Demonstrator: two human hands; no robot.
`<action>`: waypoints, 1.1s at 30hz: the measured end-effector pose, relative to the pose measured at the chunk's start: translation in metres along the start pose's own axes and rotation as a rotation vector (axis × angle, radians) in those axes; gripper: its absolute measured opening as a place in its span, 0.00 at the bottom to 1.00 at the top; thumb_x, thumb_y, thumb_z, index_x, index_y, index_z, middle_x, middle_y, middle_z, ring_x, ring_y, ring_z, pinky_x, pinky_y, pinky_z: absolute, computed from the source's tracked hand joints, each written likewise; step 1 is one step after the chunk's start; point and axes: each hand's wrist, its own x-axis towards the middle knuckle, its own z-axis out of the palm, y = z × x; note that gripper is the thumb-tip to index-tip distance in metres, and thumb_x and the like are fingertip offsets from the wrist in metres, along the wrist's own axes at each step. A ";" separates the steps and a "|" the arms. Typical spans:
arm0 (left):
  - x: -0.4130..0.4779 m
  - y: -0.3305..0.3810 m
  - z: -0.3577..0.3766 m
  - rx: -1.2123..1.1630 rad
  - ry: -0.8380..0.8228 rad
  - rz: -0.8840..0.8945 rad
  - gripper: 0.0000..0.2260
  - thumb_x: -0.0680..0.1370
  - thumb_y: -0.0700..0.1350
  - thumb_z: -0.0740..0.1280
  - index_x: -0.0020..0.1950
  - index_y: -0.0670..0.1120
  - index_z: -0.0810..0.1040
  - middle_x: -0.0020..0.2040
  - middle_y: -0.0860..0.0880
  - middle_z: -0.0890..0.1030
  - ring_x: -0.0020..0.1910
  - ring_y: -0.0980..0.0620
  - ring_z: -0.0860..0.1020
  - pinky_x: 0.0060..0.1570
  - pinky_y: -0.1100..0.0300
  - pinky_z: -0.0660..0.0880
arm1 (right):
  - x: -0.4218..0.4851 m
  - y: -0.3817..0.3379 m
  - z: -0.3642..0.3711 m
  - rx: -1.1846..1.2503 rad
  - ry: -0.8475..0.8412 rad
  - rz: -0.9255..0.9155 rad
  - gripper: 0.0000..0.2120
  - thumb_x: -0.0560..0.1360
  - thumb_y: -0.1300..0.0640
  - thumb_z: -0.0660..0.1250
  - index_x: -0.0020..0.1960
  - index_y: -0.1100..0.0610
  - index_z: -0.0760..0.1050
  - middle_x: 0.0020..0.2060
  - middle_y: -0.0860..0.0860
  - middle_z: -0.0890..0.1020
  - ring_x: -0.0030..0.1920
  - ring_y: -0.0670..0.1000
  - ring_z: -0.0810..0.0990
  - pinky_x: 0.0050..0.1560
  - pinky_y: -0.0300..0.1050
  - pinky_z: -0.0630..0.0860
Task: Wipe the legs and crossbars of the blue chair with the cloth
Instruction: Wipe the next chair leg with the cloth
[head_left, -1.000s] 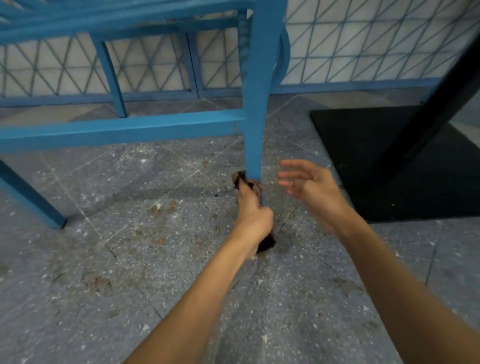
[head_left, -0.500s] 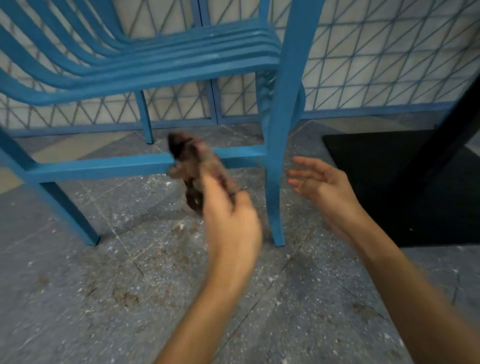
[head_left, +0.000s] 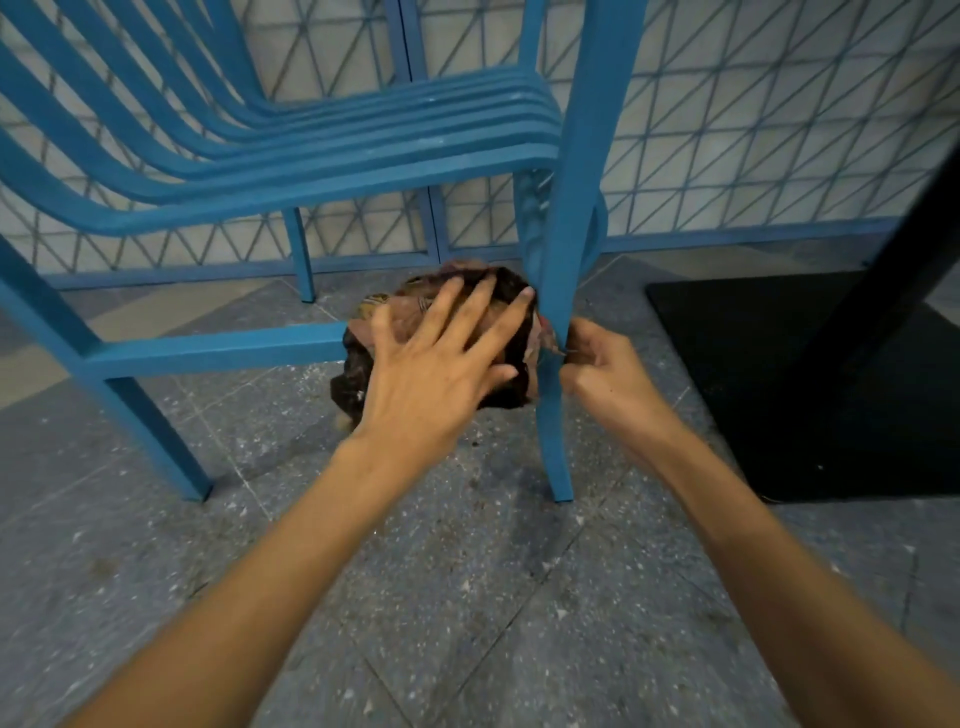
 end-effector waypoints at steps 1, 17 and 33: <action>0.008 -0.003 0.003 0.016 -0.010 0.034 0.26 0.78 0.61 0.51 0.75 0.53 0.59 0.72 0.47 0.69 0.69 0.46 0.70 0.59 0.36 0.60 | 0.000 0.000 0.001 -0.006 0.008 0.010 0.23 0.72 0.75 0.61 0.63 0.59 0.75 0.54 0.52 0.83 0.56 0.50 0.81 0.56 0.49 0.79; 0.033 -0.003 -0.010 -0.488 0.187 -0.140 0.13 0.81 0.50 0.58 0.53 0.42 0.74 0.38 0.47 0.79 0.34 0.43 0.78 0.28 0.56 0.68 | -0.005 -0.004 0.000 -0.002 0.016 0.032 0.23 0.71 0.77 0.58 0.59 0.58 0.75 0.49 0.49 0.82 0.52 0.46 0.81 0.49 0.36 0.79; -0.005 -0.082 0.003 -0.066 -0.096 0.107 0.31 0.77 0.66 0.44 0.62 0.45 0.70 0.51 0.45 0.77 0.48 0.43 0.77 0.44 0.50 0.75 | -0.004 -0.001 0.001 -0.150 -0.019 0.012 0.26 0.74 0.73 0.60 0.69 0.56 0.69 0.57 0.49 0.80 0.59 0.48 0.78 0.61 0.47 0.76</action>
